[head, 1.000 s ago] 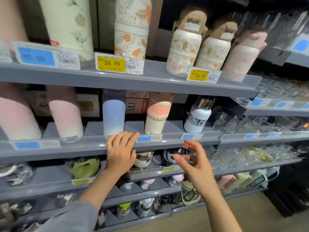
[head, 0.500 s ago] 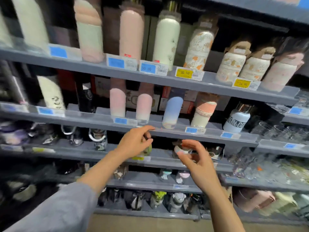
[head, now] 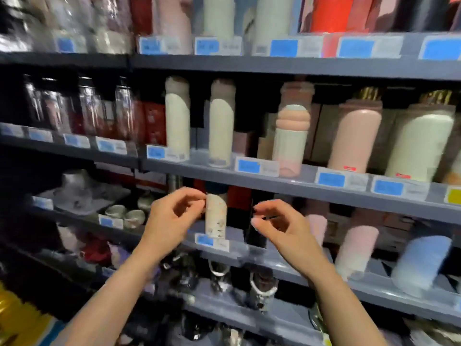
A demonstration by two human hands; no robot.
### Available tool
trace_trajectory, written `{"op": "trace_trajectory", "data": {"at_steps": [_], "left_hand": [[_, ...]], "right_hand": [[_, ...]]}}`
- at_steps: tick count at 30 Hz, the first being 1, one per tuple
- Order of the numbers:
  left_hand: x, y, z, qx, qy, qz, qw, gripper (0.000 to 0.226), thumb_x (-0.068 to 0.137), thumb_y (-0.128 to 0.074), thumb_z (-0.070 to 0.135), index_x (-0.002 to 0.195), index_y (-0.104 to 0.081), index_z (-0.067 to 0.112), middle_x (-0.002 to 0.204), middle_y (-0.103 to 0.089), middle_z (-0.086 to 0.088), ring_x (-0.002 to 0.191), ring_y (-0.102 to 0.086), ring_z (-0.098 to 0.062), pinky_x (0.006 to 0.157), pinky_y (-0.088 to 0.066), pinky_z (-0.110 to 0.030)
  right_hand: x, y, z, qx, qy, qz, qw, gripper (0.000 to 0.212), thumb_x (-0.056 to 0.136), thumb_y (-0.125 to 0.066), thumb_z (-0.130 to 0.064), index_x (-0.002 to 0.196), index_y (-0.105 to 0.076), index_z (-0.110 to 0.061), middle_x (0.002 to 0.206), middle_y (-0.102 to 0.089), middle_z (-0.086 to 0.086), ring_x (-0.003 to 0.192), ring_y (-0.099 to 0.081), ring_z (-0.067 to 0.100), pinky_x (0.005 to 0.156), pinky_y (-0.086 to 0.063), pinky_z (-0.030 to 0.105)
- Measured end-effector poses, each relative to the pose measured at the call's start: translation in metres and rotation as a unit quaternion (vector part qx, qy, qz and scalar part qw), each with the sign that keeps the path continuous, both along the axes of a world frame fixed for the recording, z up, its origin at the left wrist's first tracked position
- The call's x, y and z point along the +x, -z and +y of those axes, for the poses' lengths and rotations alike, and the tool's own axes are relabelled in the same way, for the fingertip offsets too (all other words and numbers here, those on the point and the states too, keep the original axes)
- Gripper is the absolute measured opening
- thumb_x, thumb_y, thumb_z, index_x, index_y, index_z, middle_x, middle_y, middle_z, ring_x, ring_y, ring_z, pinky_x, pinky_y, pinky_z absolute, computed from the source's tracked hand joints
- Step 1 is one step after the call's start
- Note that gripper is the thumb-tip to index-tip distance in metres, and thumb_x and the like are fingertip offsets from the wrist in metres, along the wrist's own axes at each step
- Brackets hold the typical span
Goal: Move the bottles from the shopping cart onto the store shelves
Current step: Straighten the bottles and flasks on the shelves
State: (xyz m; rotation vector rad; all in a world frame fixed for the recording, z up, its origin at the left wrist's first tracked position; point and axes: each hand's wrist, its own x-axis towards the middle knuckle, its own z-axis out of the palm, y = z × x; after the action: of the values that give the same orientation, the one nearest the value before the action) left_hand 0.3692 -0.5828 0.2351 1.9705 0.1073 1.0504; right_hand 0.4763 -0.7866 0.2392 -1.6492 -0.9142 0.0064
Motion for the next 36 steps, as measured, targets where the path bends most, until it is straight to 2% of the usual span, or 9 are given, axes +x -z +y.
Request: {"op": "trace_trajectory", "data": {"at_steps": [3,6,12,18,22,25,28,30,36], "left_hand": [[-0.004,-0.032,0.075,0.02,-0.03,-0.063,0.997,0.009,0.079,-0.066,0.034,0.085,-0.07,0.038,0.08,-0.072,0.012,0.074,-0.068,-0.009,0.072,-0.051,-0.015],[-0.002,-0.068,0.131,0.074,-0.055,-0.111,0.99,0.015,0.079,-0.059,0.046,0.082,-0.069,0.035,0.08,-0.07,0.019,0.075,-0.065,-0.001,0.071,-0.048,-0.011],[0.036,-0.151,0.197,0.204,-0.101,-0.195,0.954,0.009,0.09,-0.057,0.027,0.089,-0.067,0.028,0.086,-0.062,0.021,0.081,-0.057,0.009,0.075,-0.038,-0.004],[0.062,-0.214,0.241,0.313,-0.217,-0.236,0.894,0.039,0.094,-0.043,0.037,0.116,-0.062,0.011,0.115,-0.063,-0.007,0.109,-0.054,-0.025,0.093,-0.039,-0.038],[0.074,-0.235,0.279,0.342,-0.251,-0.21,0.881,0.049,0.095,-0.036,0.042,0.129,-0.055,0.012,0.129,-0.057,-0.01,0.123,-0.048,-0.03,0.104,-0.034,-0.048],[0.092,-0.241,0.303,0.402,-0.271,-0.168,0.859,0.055,0.096,-0.033,0.048,0.134,-0.052,0.015,0.136,-0.053,-0.009,0.129,-0.042,-0.029,0.108,-0.031,-0.052],[0.114,-0.239,0.316,0.418,-0.278,-0.152,0.851,0.062,0.097,-0.025,0.057,0.132,-0.056,0.016,0.134,-0.057,-0.006,0.126,-0.049,-0.027,0.111,-0.029,-0.049],[0.123,-0.235,0.321,0.421,-0.292,-0.176,0.84,0.066,0.098,-0.02,0.058,0.125,-0.062,0.015,0.125,-0.064,-0.006,0.118,-0.055,-0.026,0.107,-0.03,-0.044],[0.128,-0.235,0.325,0.43,-0.307,-0.225,0.819,0.054,0.093,-0.037,0.047,0.115,-0.067,0.009,0.109,-0.068,-0.007,0.102,-0.062,-0.029,0.097,-0.037,-0.044]], "right_hand": [[0.005,-0.031,0.084,0.034,-0.015,-0.035,0.999,0.018,0.084,-0.072,-0.018,0.096,-0.066,-0.029,0.092,-0.069,-0.01,0.082,-0.064,0.012,0.074,-0.05,0.017],[0.008,-0.067,0.143,0.067,-0.019,-0.091,0.993,0.019,0.084,-0.073,-0.026,0.097,-0.064,-0.036,0.094,-0.069,-0.014,0.084,-0.065,0.009,0.075,-0.052,0.02],[0.016,-0.147,0.183,0.119,0.022,-0.209,0.97,0.025,0.081,-0.075,-0.023,0.101,-0.063,-0.032,0.095,-0.069,-0.008,0.083,-0.066,0.01,0.077,-0.052,0.027],[0.014,-0.233,0.197,0.074,0.09,-0.304,0.945,0.048,0.075,-0.073,-0.043,0.112,-0.044,-0.047,0.096,-0.065,-0.009,0.088,-0.065,0.009,0.08,-0.053,0.032],[0.018,-0.278,0.225,0.05,0.148,-0.343,0.926,0.069,0.08,-0.072,-0.039,0.133,-0.029,-0.04,0.098,-0.062,-0.006,0.088,-0.063,0.011,0.074,-0.05,0.029],[0.024,-0.297,0.253,-0.014,0.204,-0.403,0.892,0.073,0.085,-0.068,-0.038,0.142,-0.023,-0.035,0.099,-0.055,-0.008,0.083,-0.058,0.009,0.067,-0.043,0.026],[0.036,-0.311,0.279,-0.107,0.288,-0.506,0.806,0.071,0.088,-0.063,-0.037,0.144,-0.02,-0.029,0.102,-0.054,0.002,0.085,-0.055,0.02,0.067,-0.039,0.031],[0.05,-0.316,0.296,-0.123,0.322,-0.525,0.778,0.067,0.09,-0.059,-0.042,0.142,-0.019,-0.027,0.095,-0.055,0.004,0.083,-0.057,0.025,0.064,-0.043,0.034],[0.089,-0.321,0.334,-0.059,0.349,-0.414,0.839,0.103,0.077,-0.061,-0.066,0.151,-0.001,-0.026,0.096,-0.057,0.003,0.081,-0.056,0.025,0.065,-0.037,0.031]]}}
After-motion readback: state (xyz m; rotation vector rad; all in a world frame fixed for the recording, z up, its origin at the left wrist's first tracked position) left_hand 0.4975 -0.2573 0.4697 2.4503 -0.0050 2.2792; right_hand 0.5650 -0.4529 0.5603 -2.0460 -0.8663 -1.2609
